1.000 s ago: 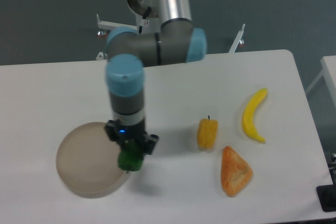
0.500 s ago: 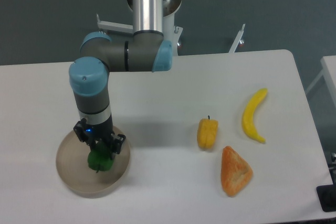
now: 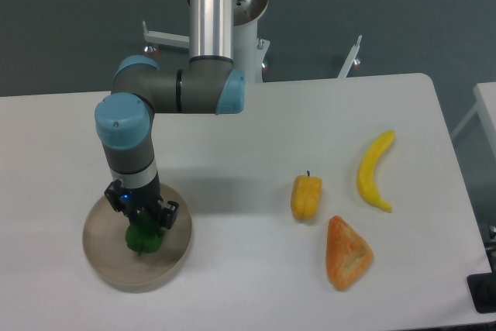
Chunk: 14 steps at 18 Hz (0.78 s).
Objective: Place the green pepper on the plate
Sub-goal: 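Lower the green pepper onto the center of the plate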
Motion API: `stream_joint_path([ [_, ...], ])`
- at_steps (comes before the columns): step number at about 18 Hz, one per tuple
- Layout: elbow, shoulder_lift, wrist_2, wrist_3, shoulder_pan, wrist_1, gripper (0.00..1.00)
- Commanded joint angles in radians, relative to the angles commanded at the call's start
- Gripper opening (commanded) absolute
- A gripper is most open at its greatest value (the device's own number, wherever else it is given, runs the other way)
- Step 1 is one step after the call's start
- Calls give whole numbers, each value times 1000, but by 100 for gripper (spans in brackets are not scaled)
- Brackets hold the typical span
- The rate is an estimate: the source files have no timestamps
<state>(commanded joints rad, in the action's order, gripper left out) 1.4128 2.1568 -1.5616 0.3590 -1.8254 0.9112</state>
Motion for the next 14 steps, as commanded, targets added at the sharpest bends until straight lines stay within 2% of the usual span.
stream_joint_path([
  [14,0,17,-2,0,9,-17,38],
])
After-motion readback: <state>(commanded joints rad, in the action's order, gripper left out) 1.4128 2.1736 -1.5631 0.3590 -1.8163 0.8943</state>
